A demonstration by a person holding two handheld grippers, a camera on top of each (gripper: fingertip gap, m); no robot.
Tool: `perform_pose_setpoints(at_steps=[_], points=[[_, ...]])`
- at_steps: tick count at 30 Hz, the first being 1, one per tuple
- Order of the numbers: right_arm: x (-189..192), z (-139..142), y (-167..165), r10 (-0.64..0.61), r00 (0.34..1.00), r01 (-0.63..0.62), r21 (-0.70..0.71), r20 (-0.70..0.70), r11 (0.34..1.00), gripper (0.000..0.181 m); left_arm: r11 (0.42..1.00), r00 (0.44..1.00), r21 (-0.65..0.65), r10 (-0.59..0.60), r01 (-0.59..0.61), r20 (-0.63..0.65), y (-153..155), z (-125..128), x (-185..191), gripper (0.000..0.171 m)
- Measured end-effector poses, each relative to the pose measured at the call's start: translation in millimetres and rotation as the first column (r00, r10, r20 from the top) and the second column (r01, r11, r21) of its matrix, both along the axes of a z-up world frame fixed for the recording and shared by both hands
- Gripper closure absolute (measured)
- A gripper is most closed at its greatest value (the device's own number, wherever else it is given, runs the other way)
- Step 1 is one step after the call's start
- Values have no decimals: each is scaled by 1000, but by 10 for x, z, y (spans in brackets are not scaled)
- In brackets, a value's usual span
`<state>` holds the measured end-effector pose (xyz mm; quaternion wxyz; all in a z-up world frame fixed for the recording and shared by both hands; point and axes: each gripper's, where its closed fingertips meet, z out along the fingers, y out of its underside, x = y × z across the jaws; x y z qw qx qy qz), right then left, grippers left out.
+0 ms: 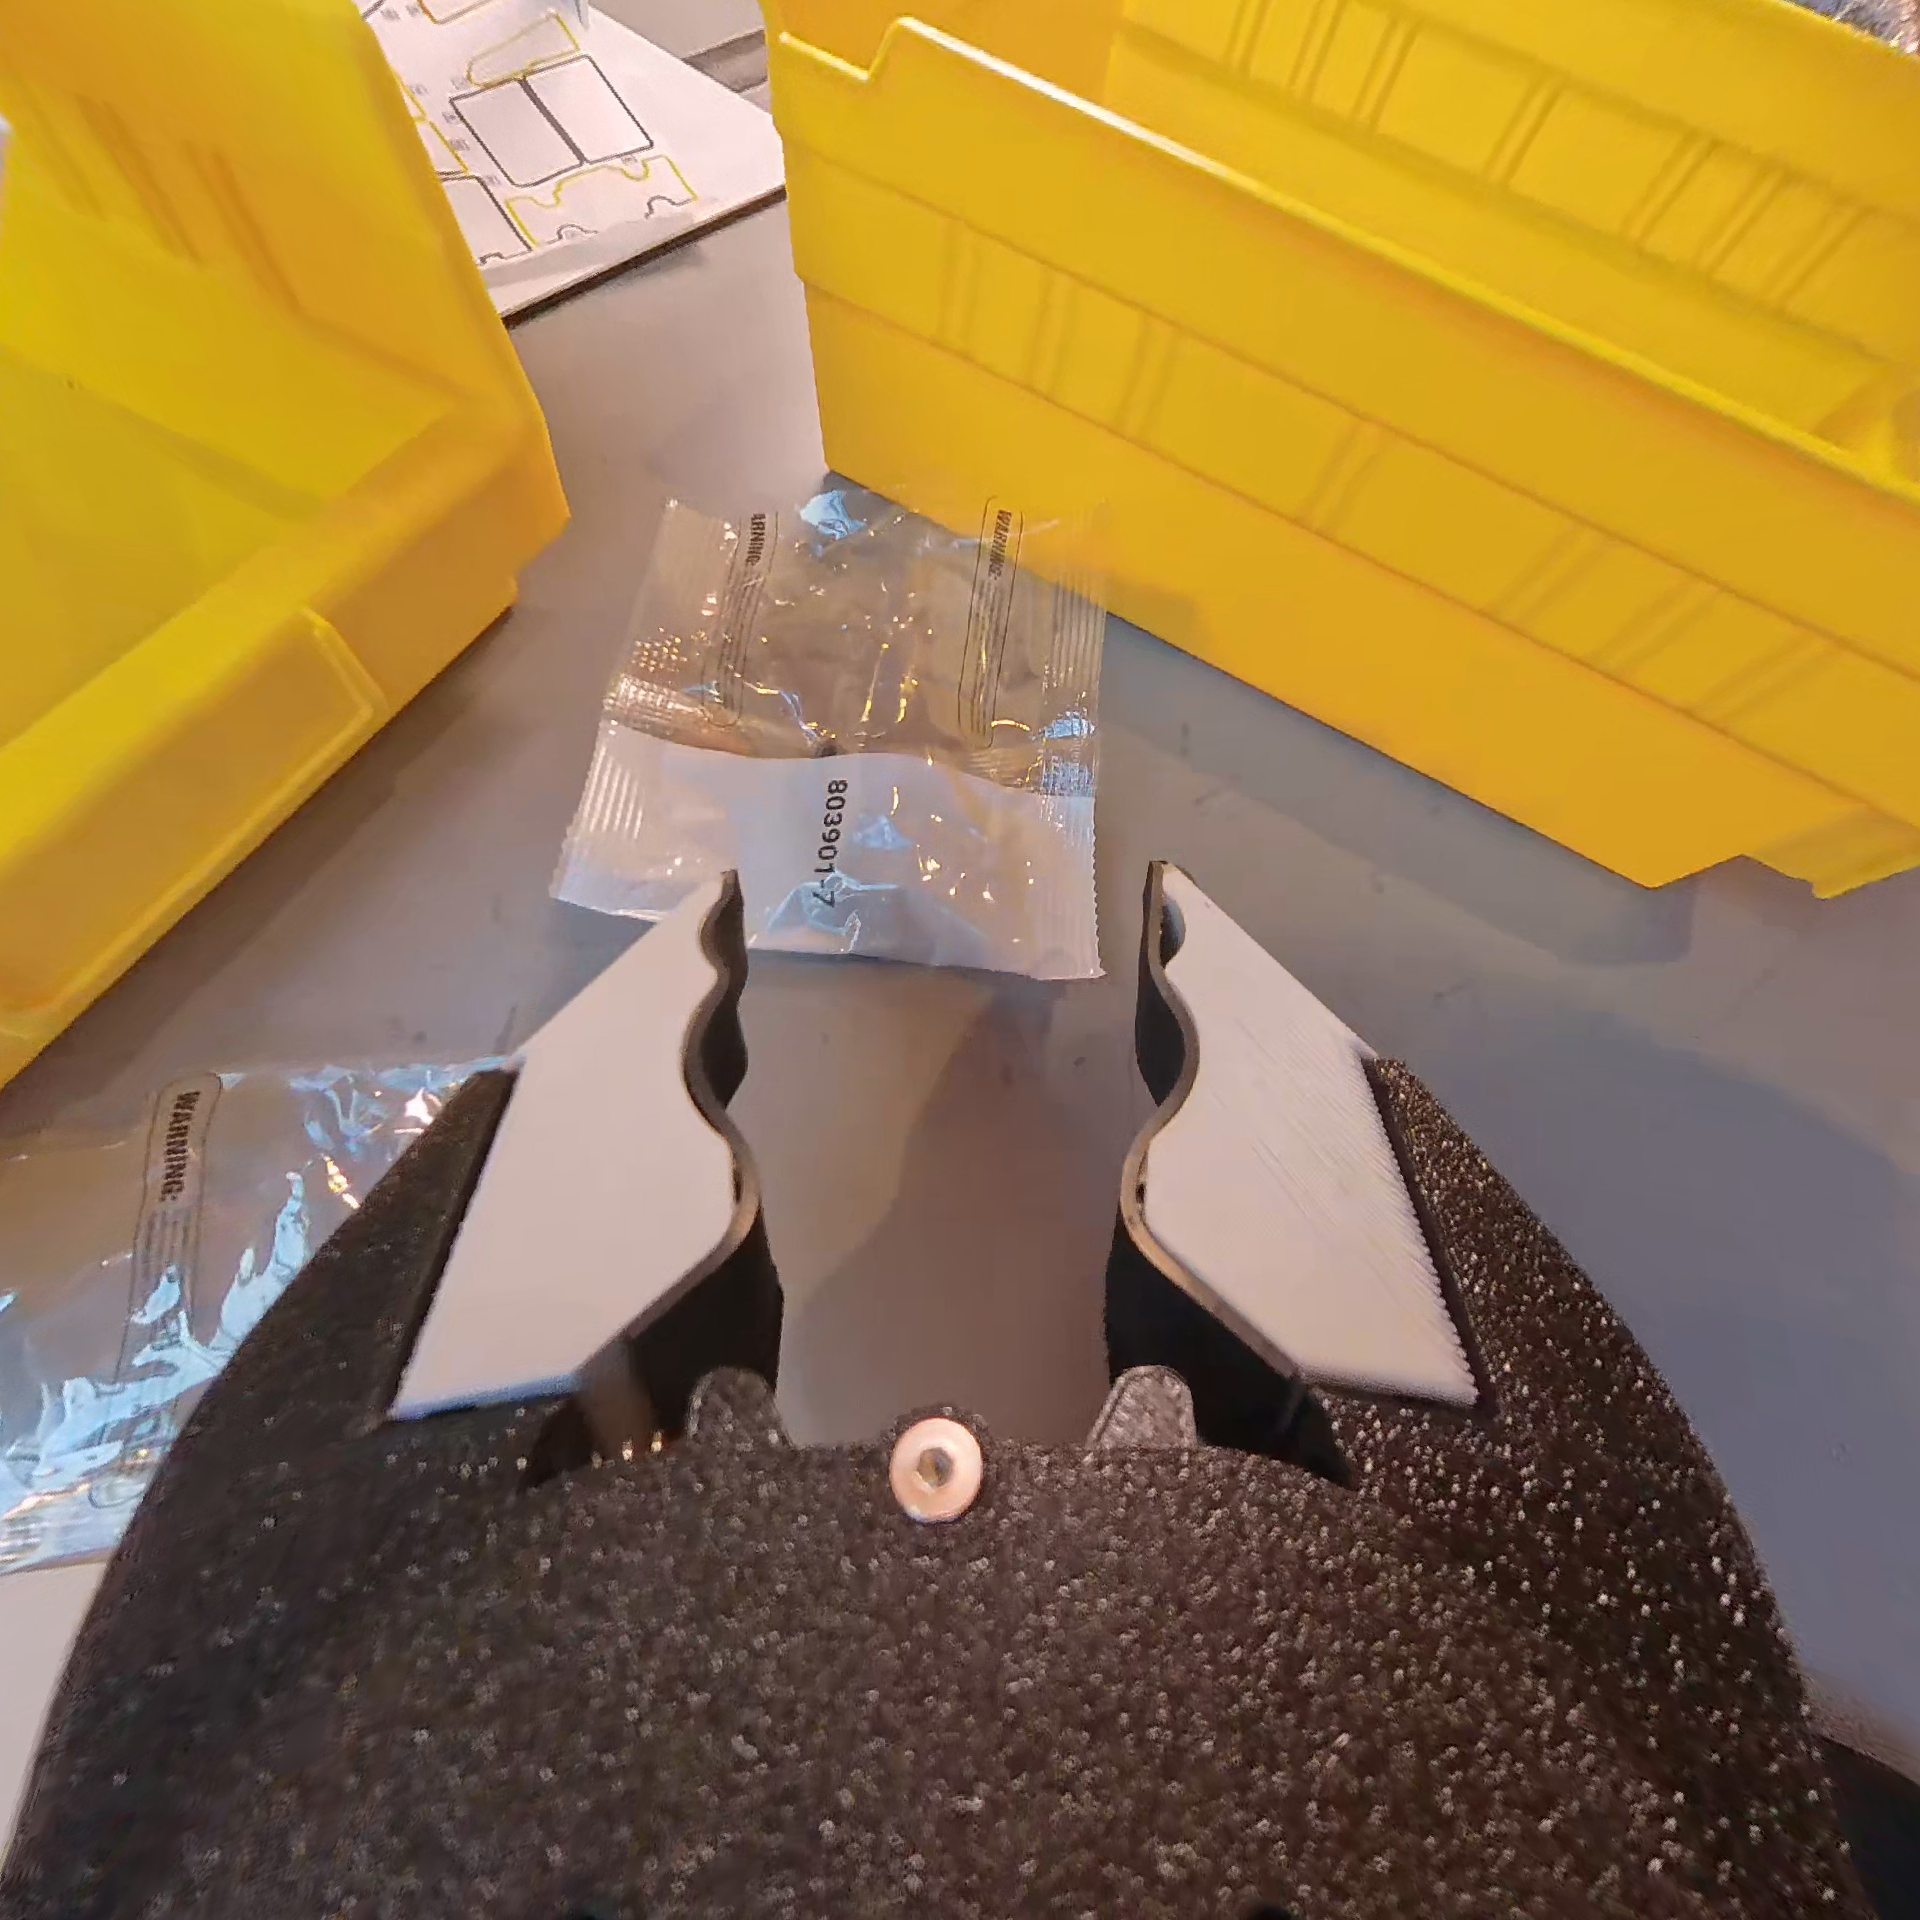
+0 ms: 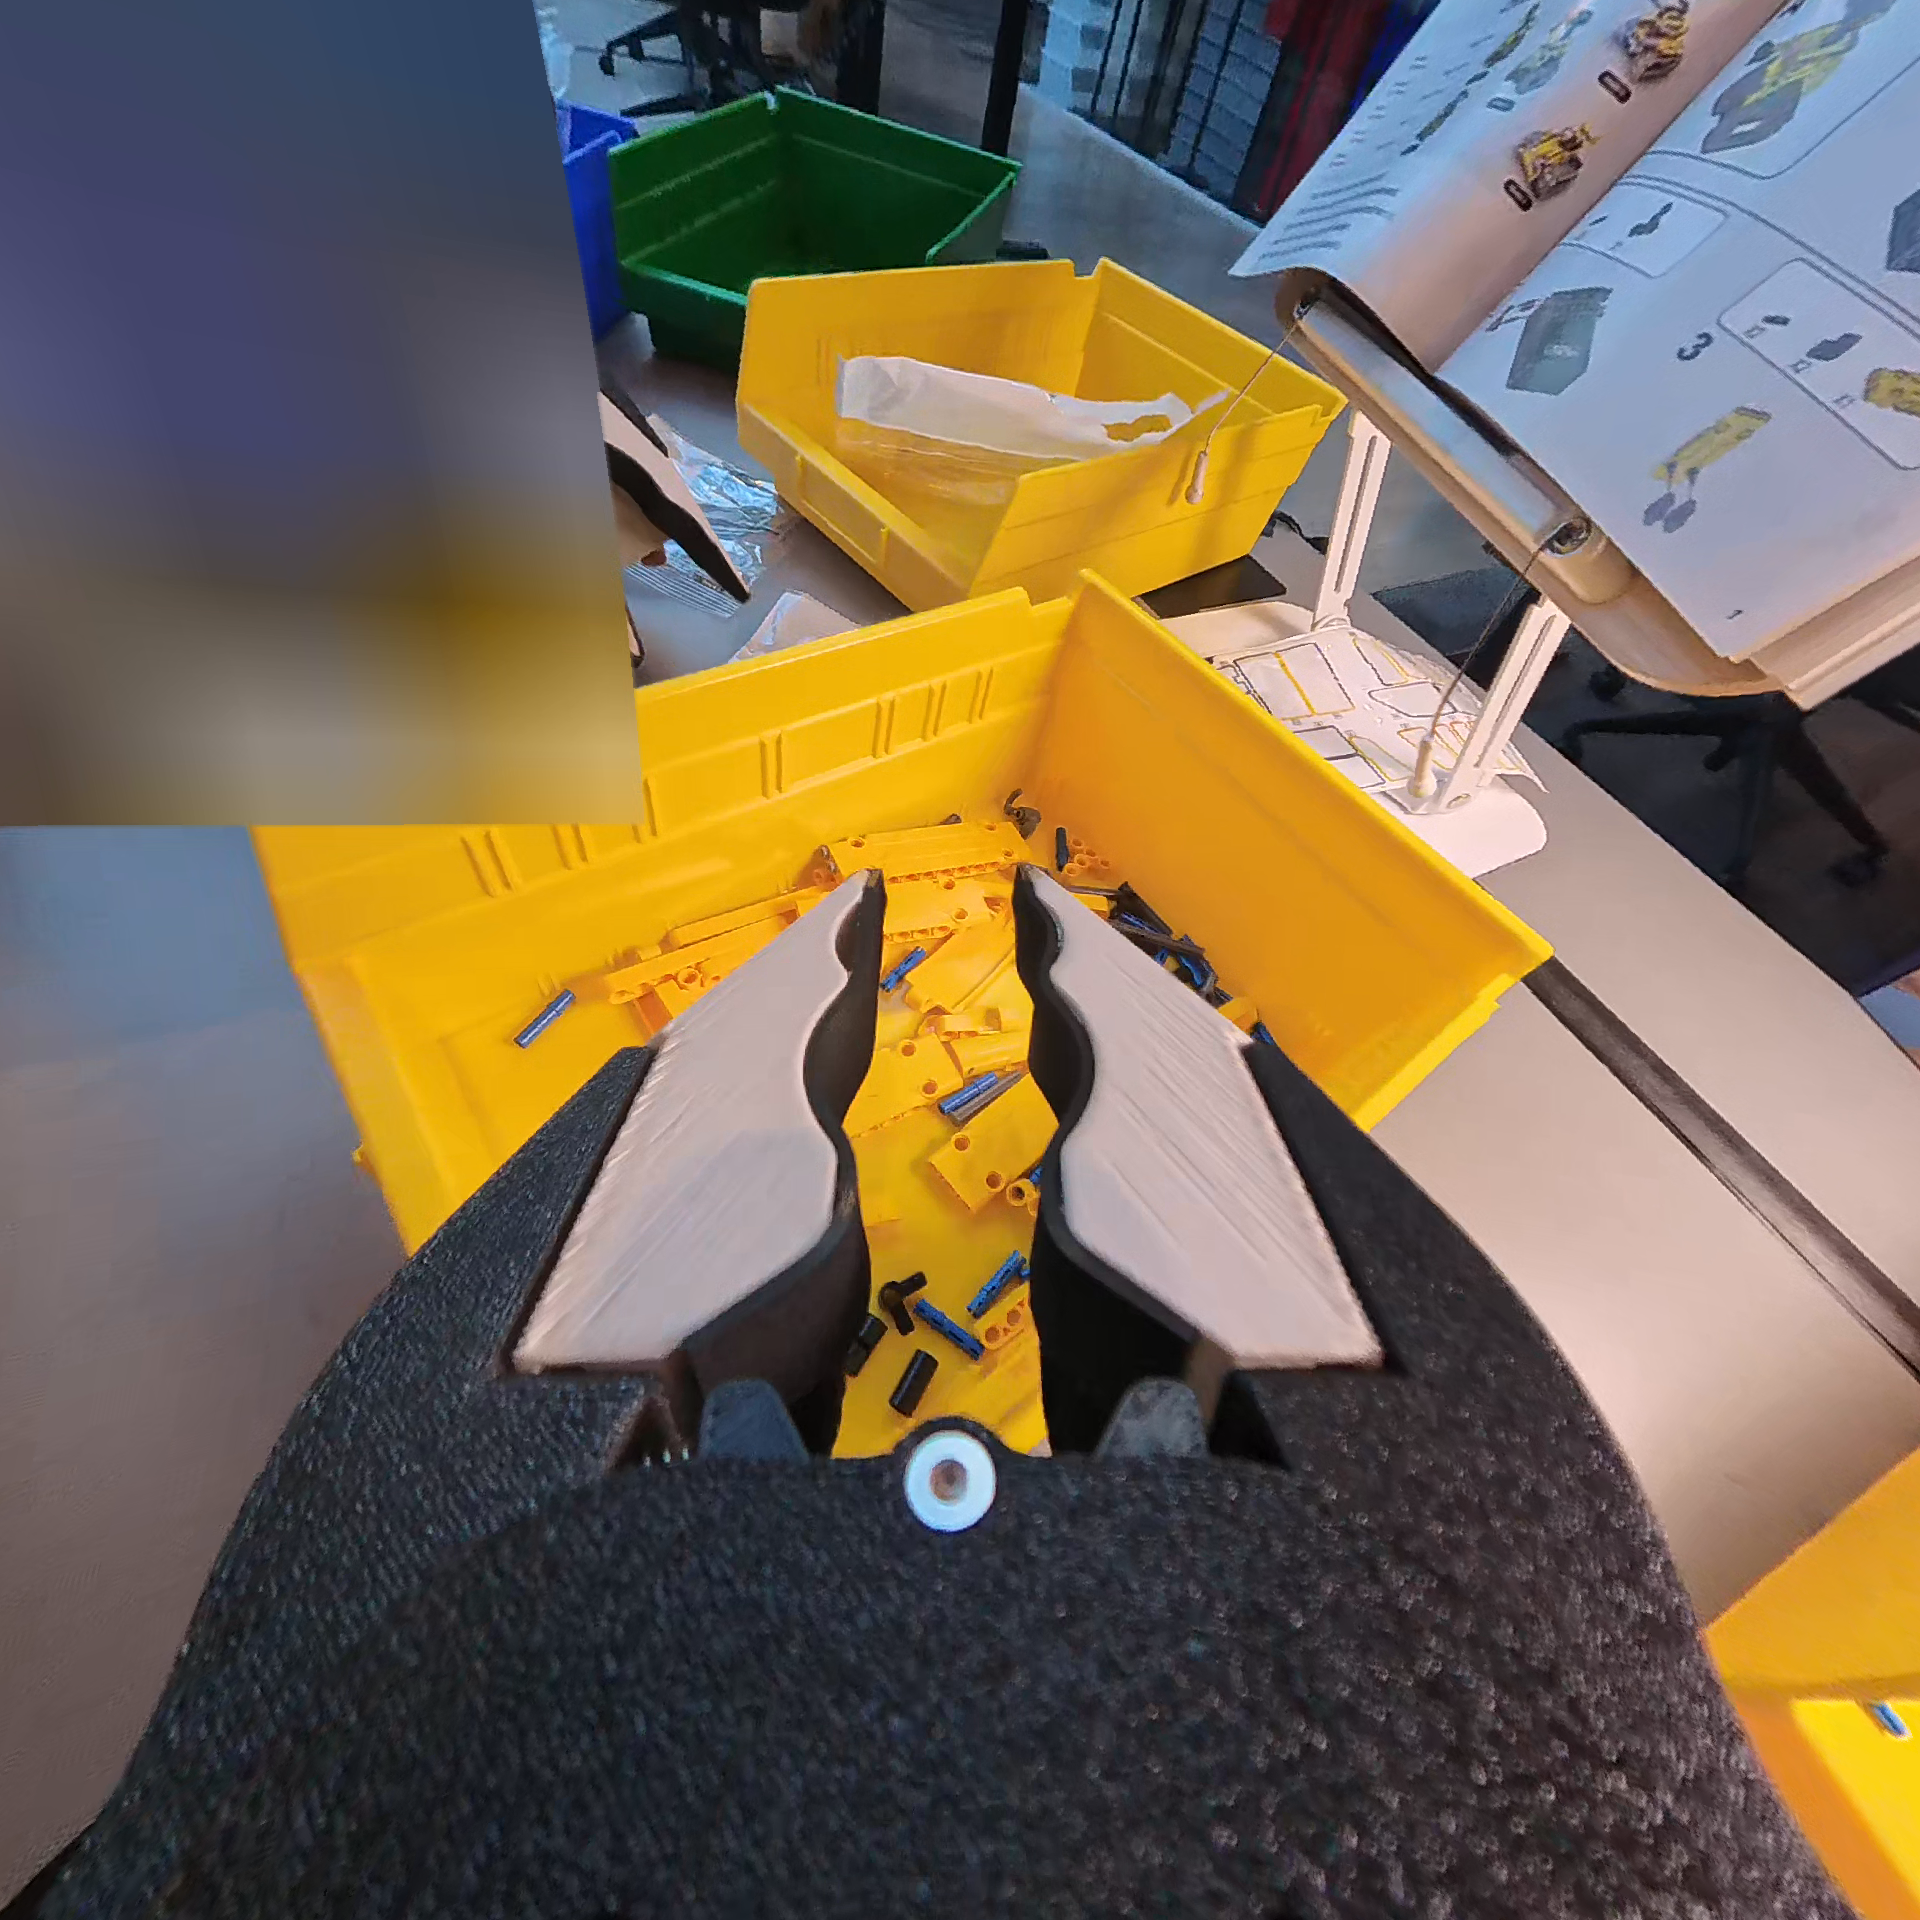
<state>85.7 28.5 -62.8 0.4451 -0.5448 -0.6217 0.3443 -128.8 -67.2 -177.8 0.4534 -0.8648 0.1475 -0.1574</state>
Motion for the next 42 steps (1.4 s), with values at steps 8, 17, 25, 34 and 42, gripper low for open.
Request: perform_pose_setpoints(at_steps=[8,17,25,34,42], points=[[54,-195,-63,41,987,-36,-35,157,999,157,995,994,-25,97,-96,41,61,-35,-163,89],[-34,-438,-126,122,904,-130,-10,410,992,157,998,998,49,43,-40,-54,123,85,-39,92],[-269,-337,-186,145,900,-170,24,411,985,157,973,956,-114,170,-202,-240,459,-234,-171,44],[-194,-356,-279,154,901,-171,5,406,985,157,978,972,-165,89,-126,-216,399,-301,-134,113],[-215,-551,-77,145,828,-187,24,542,982,157,1000,996,-3,-28,28,-83,203,5,96,150]])
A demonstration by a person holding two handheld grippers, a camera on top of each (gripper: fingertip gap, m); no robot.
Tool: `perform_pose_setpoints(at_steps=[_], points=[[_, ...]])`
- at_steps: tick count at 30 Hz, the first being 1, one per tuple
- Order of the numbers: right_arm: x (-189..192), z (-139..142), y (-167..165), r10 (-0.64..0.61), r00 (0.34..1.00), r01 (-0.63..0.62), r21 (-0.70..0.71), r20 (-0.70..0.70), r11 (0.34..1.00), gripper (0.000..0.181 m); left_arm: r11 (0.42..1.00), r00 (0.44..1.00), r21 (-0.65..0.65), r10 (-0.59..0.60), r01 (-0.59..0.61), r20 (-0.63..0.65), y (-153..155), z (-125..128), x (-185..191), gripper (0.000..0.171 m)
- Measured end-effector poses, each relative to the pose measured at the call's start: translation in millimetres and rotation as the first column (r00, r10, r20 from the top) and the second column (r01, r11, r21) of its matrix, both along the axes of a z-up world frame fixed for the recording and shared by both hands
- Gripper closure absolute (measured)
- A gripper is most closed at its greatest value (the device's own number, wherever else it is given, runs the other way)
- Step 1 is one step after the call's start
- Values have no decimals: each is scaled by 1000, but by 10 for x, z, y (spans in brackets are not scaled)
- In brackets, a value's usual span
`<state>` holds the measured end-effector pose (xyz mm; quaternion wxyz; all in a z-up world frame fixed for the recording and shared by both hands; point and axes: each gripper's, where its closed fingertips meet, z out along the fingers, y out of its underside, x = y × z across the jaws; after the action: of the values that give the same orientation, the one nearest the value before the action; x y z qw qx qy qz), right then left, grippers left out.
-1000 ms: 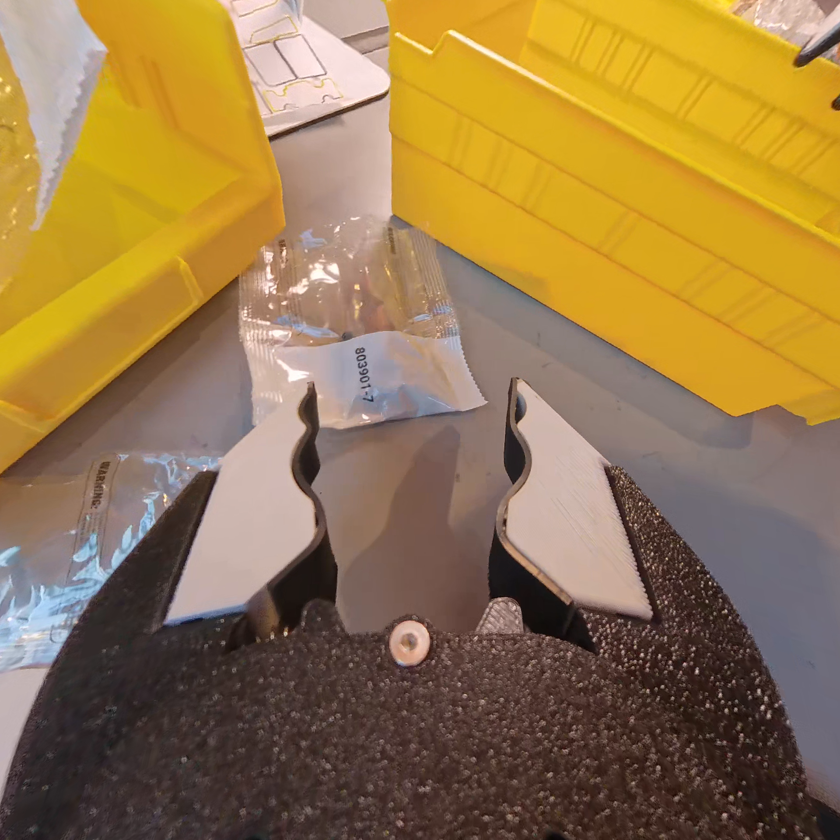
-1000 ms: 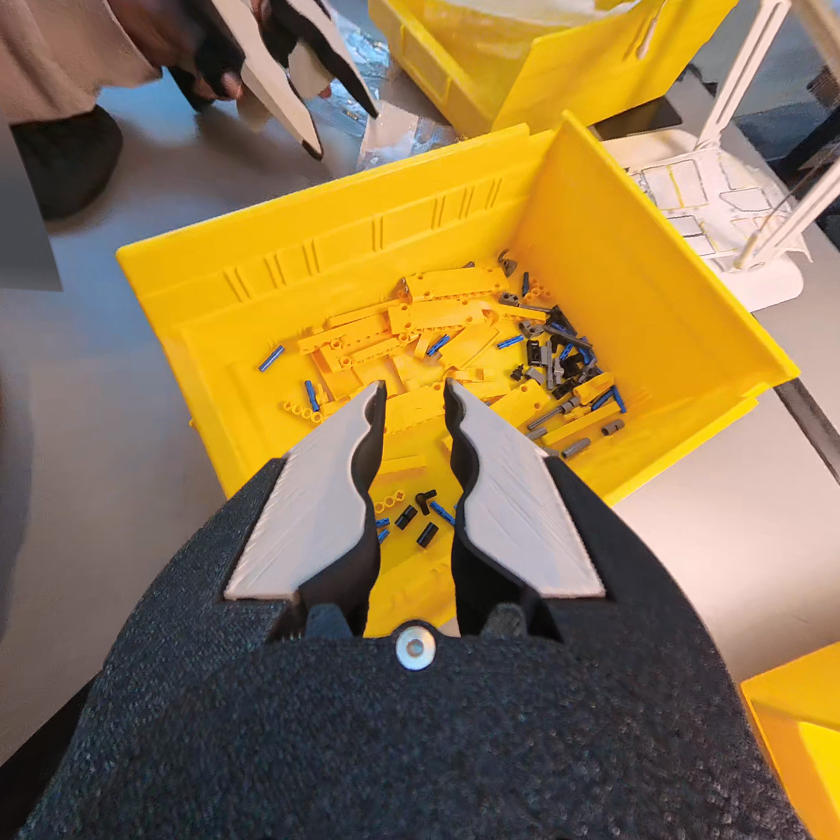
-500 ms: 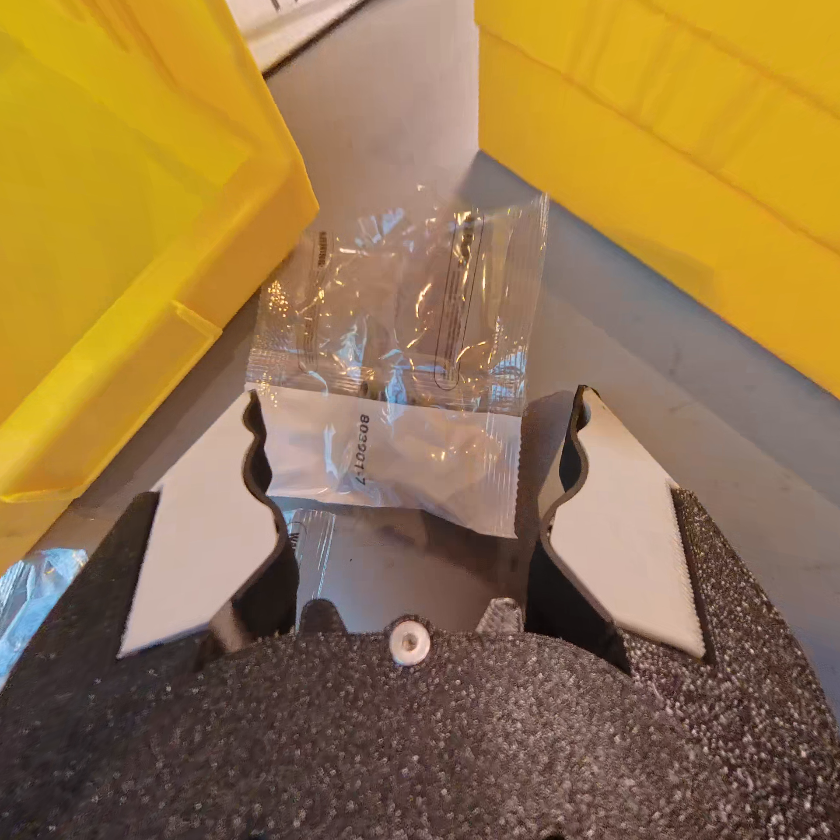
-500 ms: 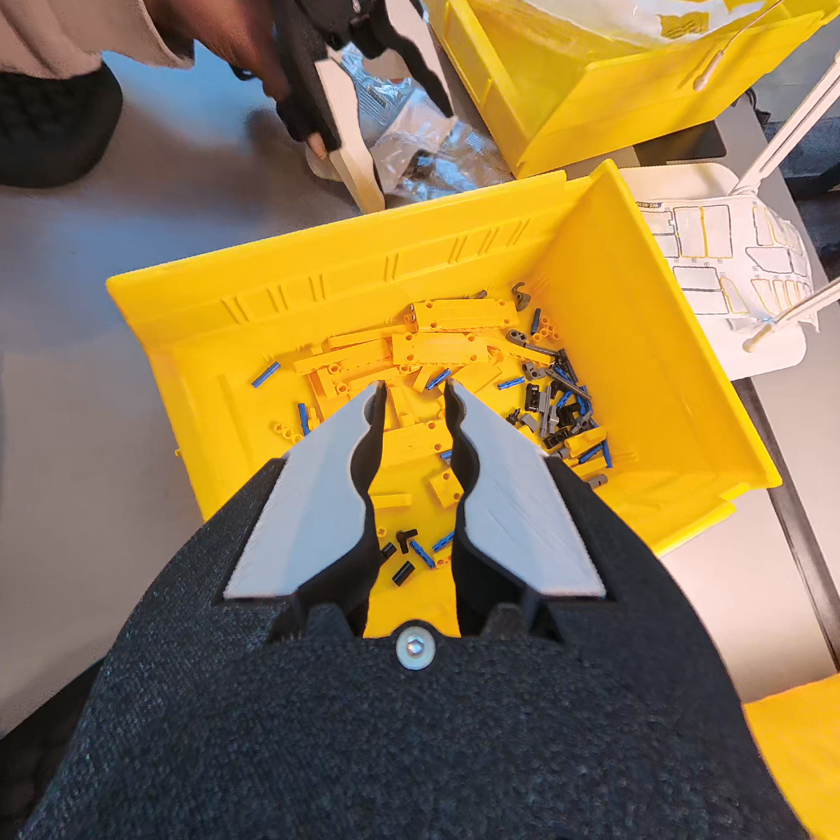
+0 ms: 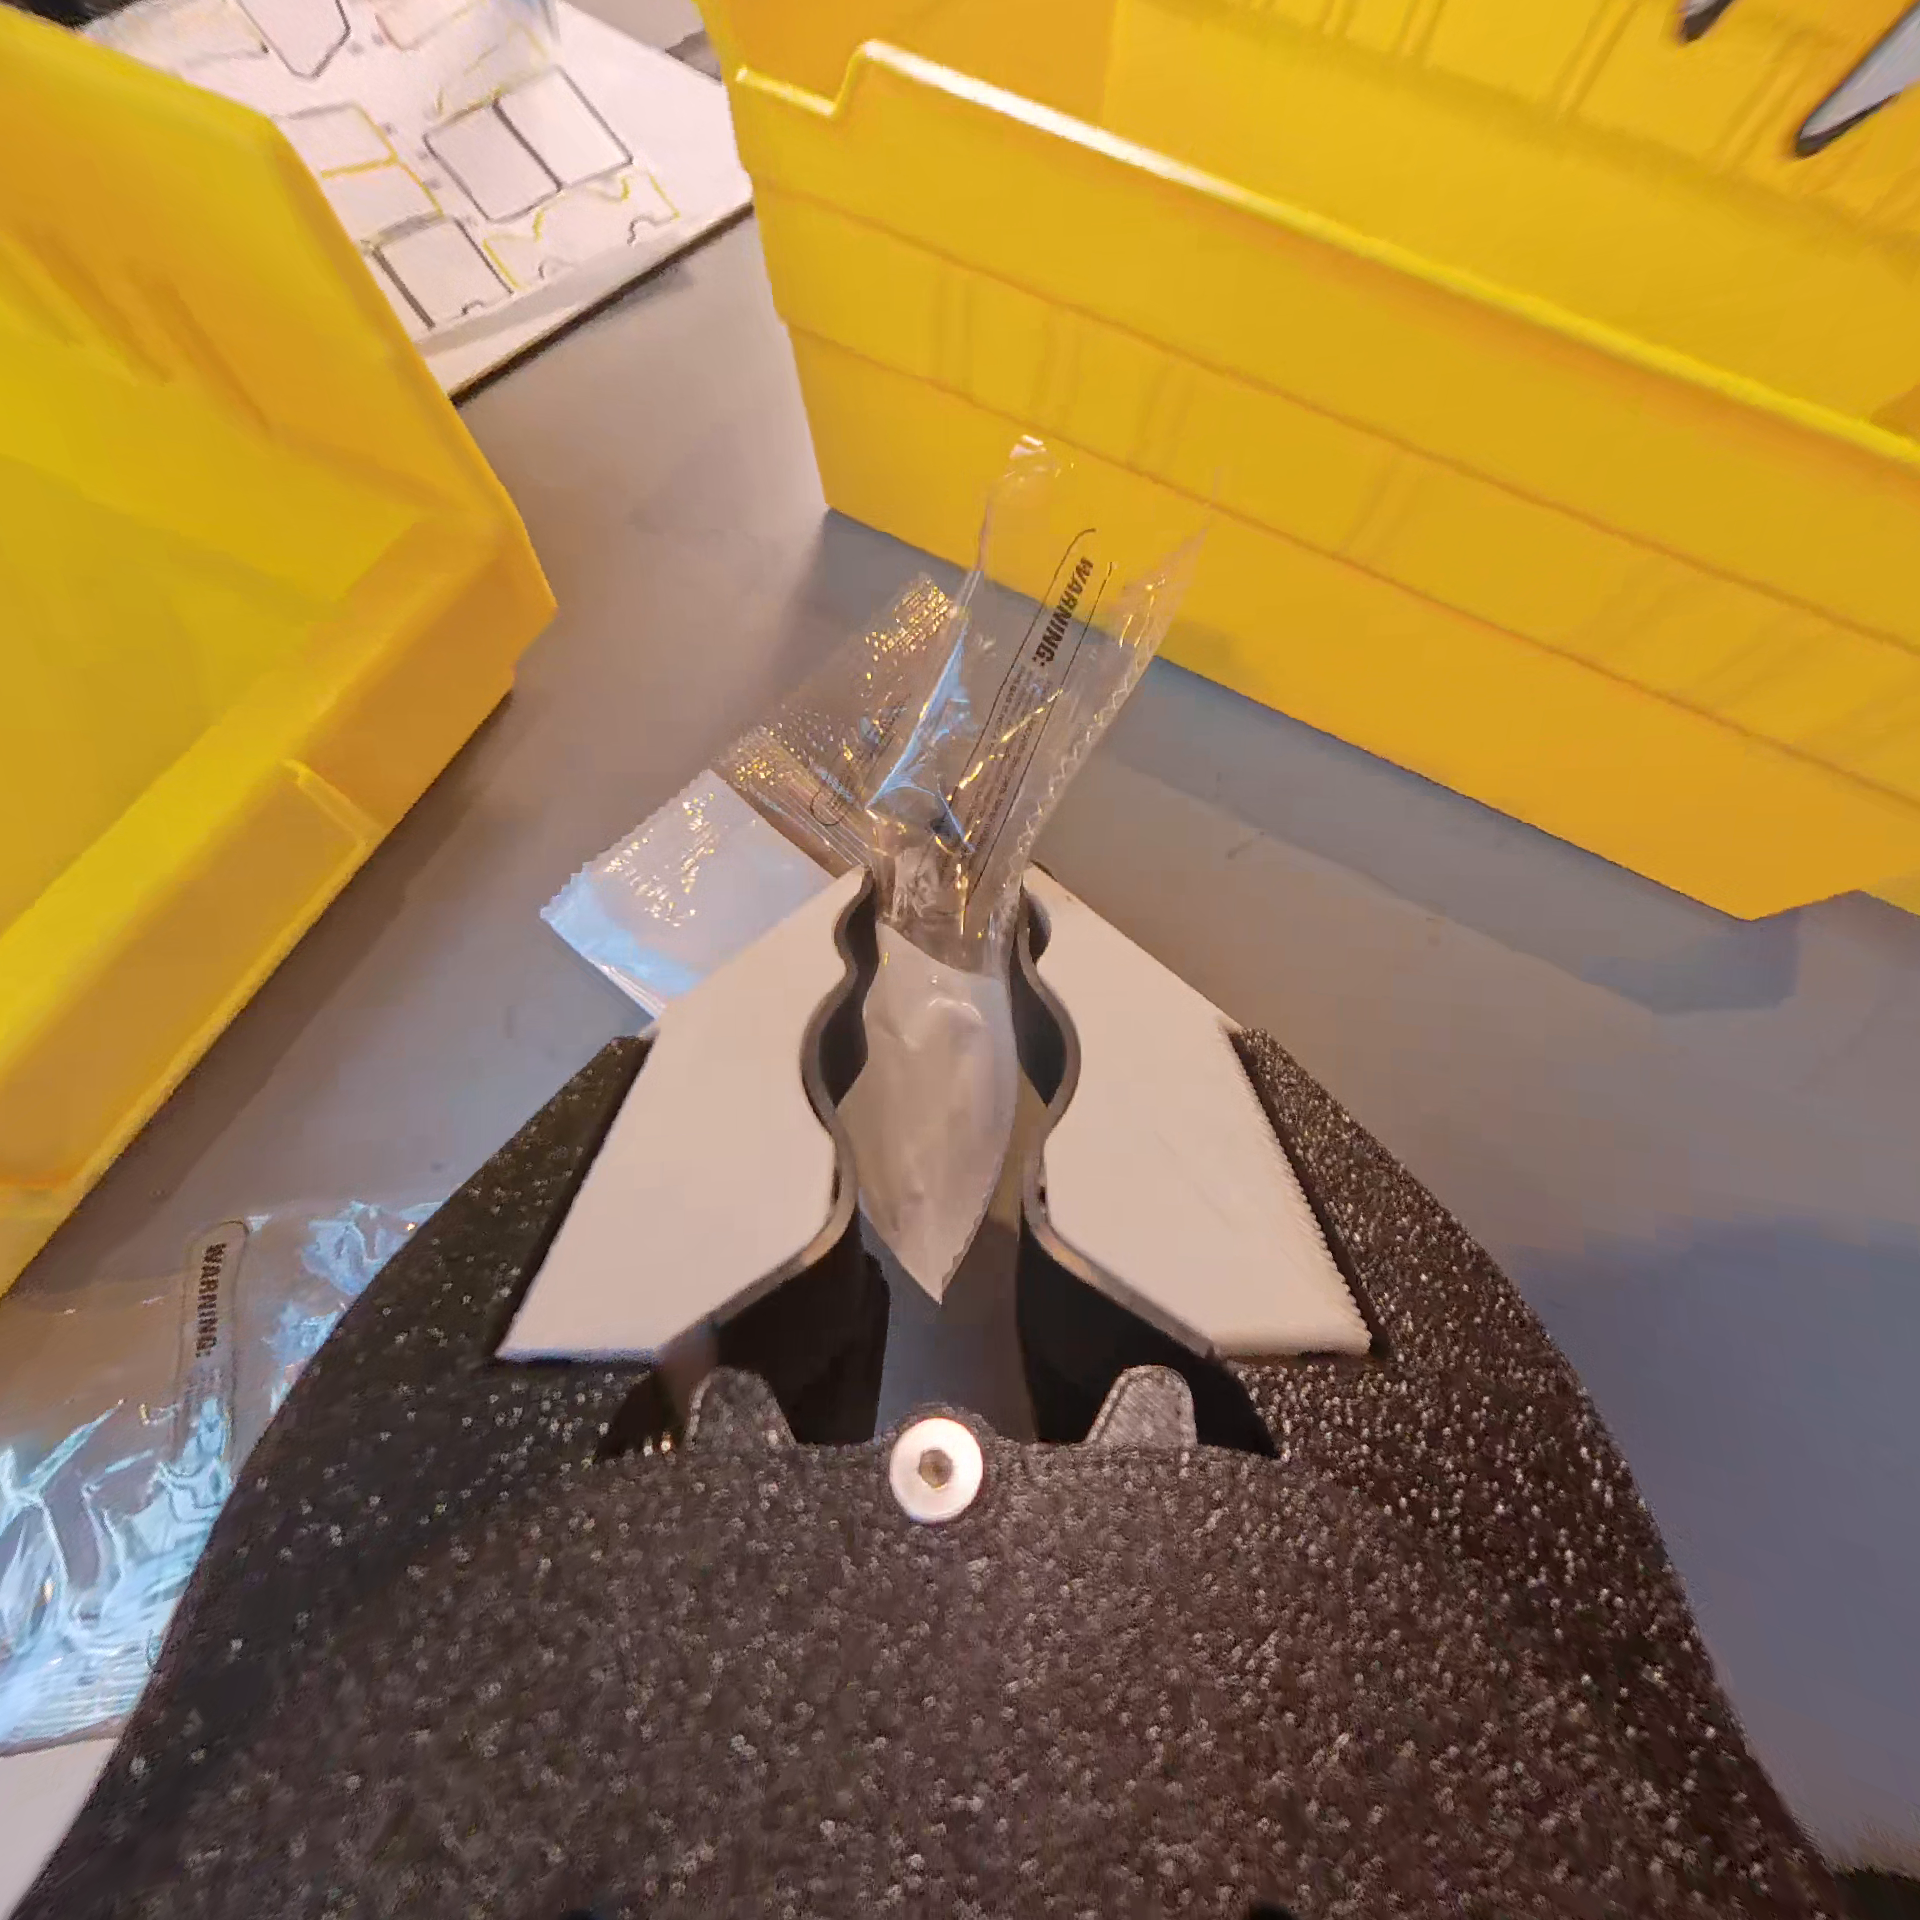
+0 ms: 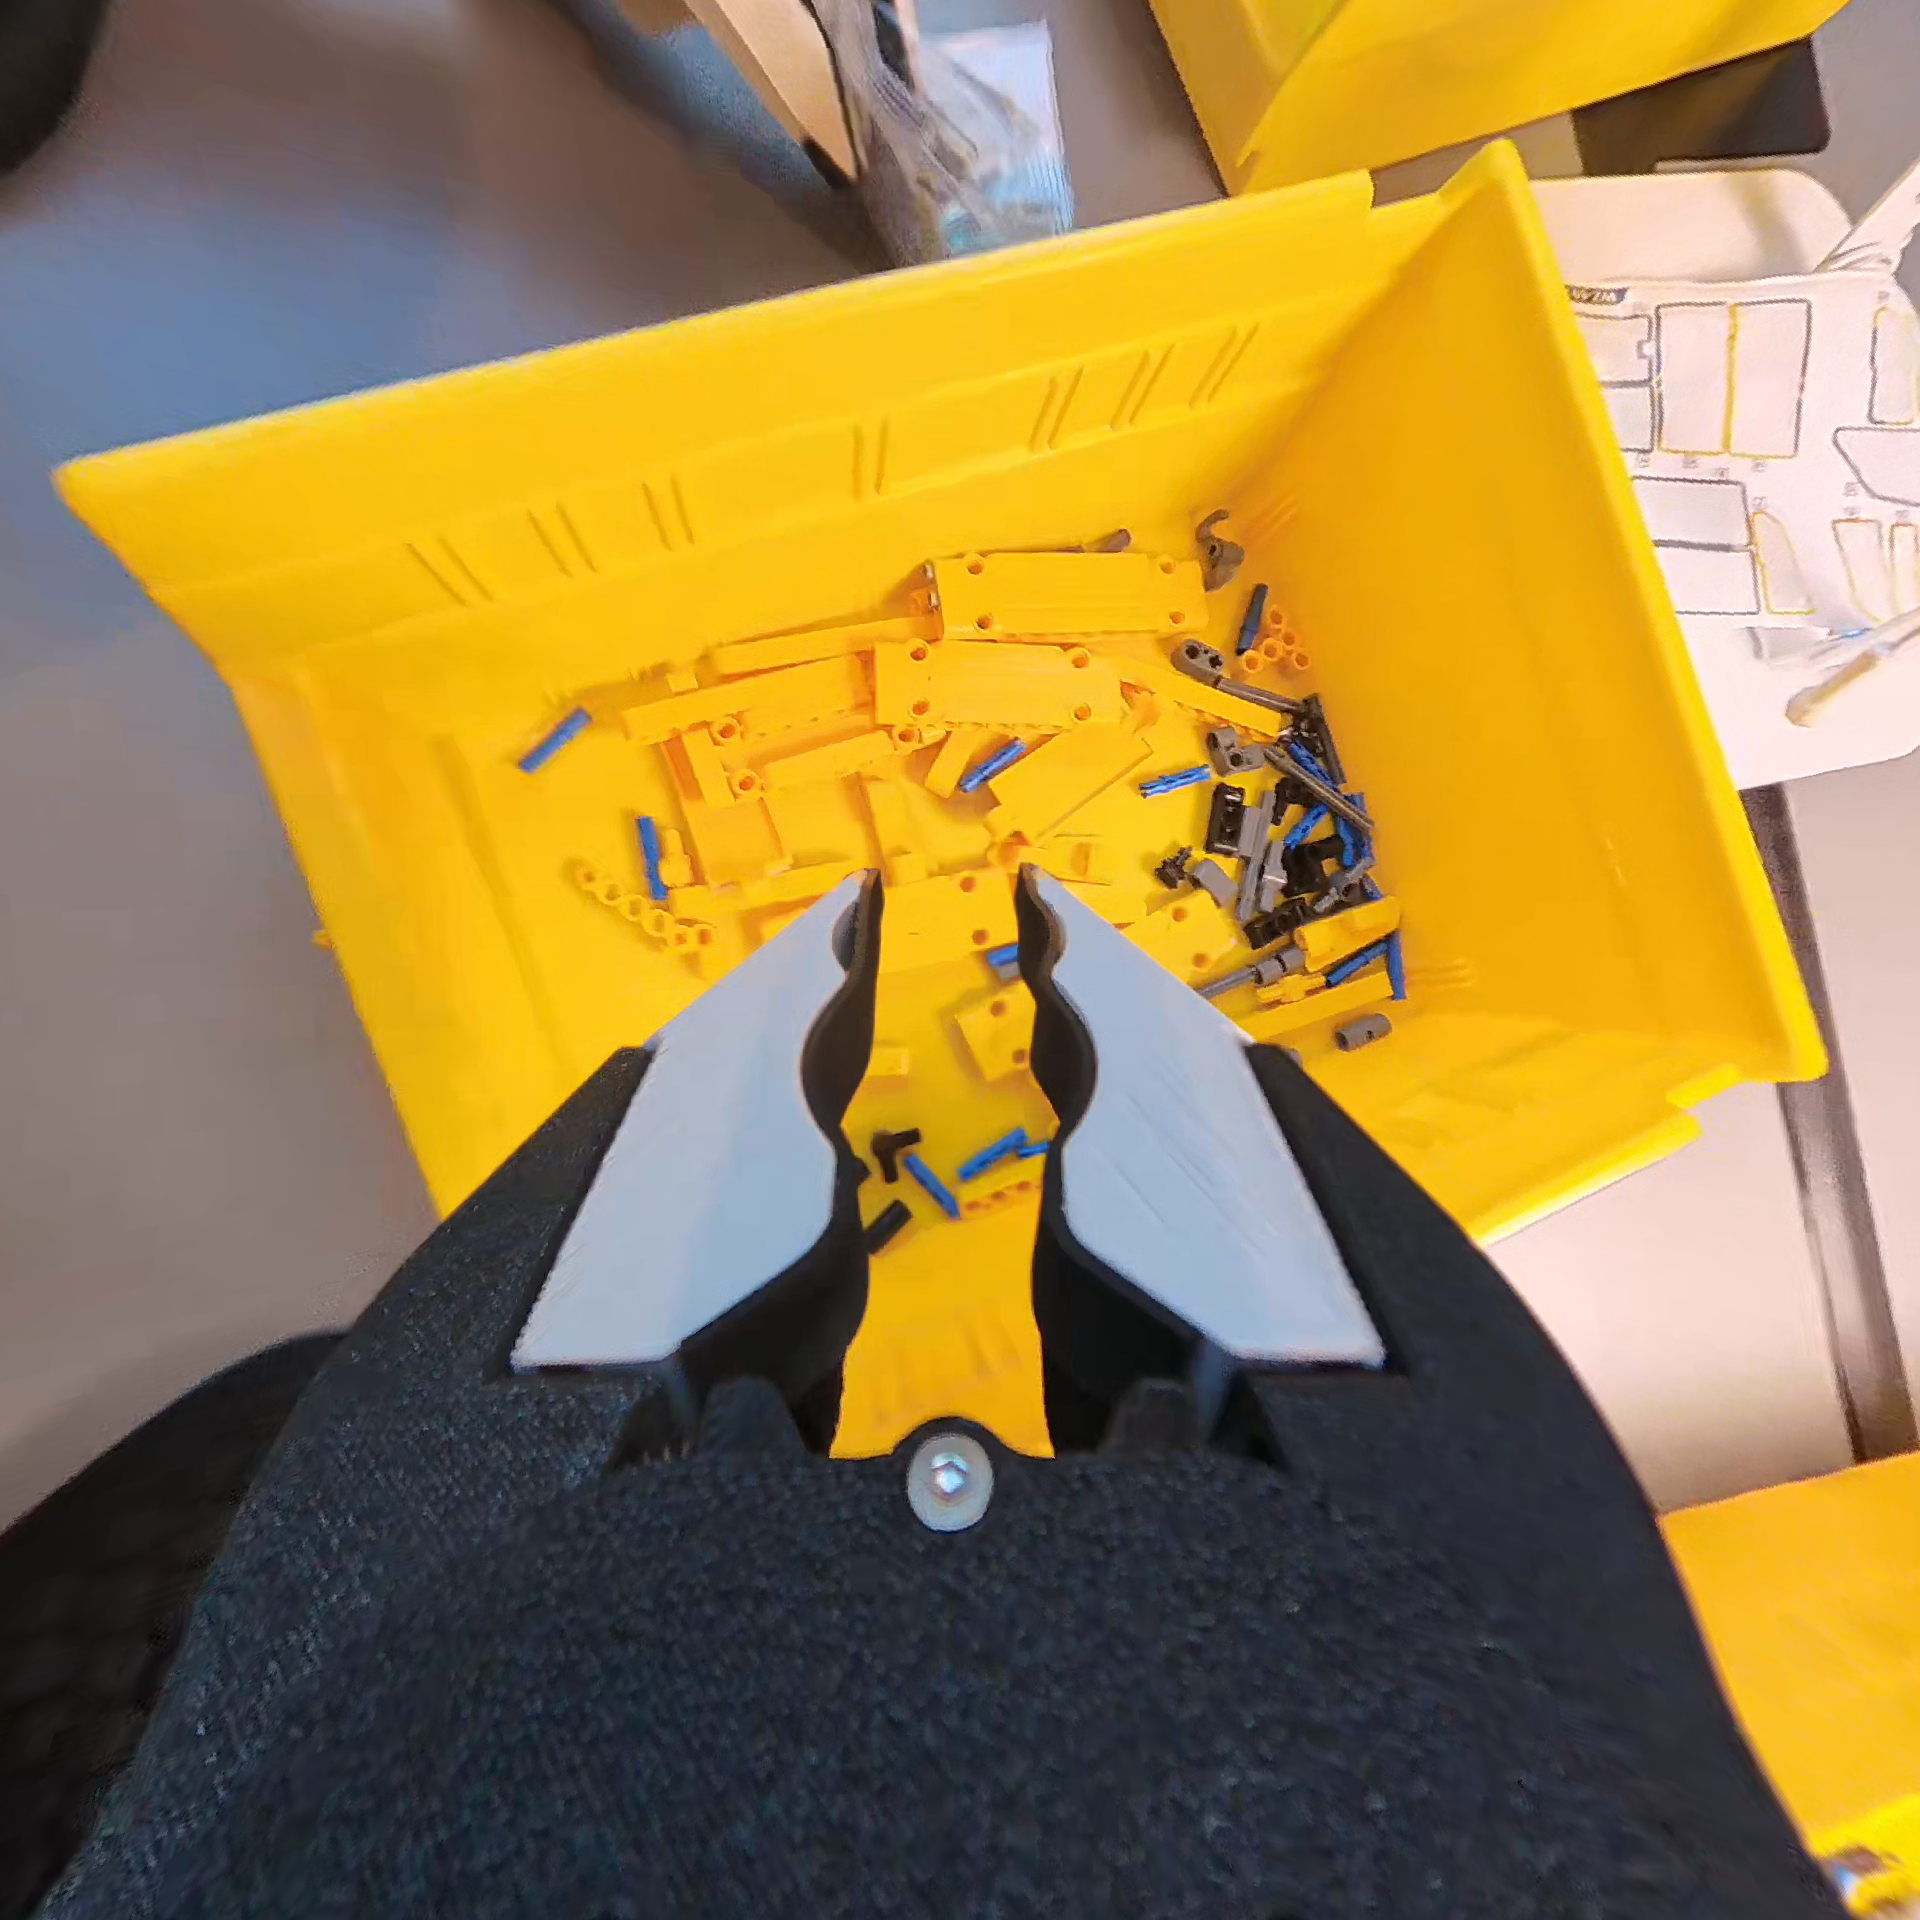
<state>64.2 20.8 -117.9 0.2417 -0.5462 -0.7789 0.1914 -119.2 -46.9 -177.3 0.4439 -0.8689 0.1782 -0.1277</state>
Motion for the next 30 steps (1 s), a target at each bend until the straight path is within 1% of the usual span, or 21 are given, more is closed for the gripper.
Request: perform_pose_setpoints(at_steps=[3,6,9,10,12,16,19,21,23,28,30], points=[[-76,-155,145,55,992,-60,43,110,997,155,992,995,103,-82,76,49,-98,235,139,149],[-173,-322,318,104,966,-133,109,235,985,154,962,973,217,-194,164,125,-214,509,290,149],[-315,-450,601,83,936,-162,211,342,964,154,936,938,285,-271,205,217,-283,667,391,149],[-369,-493,692,72,927,-167,231,369,958,155,929,925,298,-294,217,241,-298,689,421,149],[-475,-594,771,76,909,-178,215,411,960,155,921,906,309,-323,236,272,-312,691,459,148],[-618,-757,867,93,877,-218,218,472,951,159,918,895,308,-341,251,288,-328,666,472,148],[-756,-801,800,108,892,-191,151,439,970,162,911,884,310,-365,273,293,-355,666,509,148],[-774,-844,853,97,887,-188,162,452,969,164,904,876,316,-382,288,295,-372,667,532,148],[-820,-847,835,104,894,-178,132,436,975,168,897,863,323,-401,302,307,-391,678,558,148],[-794,-858,844,121,884,-186,102,451,977,172,886,843,333,-429,322,325,-418,689,591,148],[-770,-856,848,132,882,-194,94,452,976,176,883,836,336,-436,326,334,-426,698,604,147]])
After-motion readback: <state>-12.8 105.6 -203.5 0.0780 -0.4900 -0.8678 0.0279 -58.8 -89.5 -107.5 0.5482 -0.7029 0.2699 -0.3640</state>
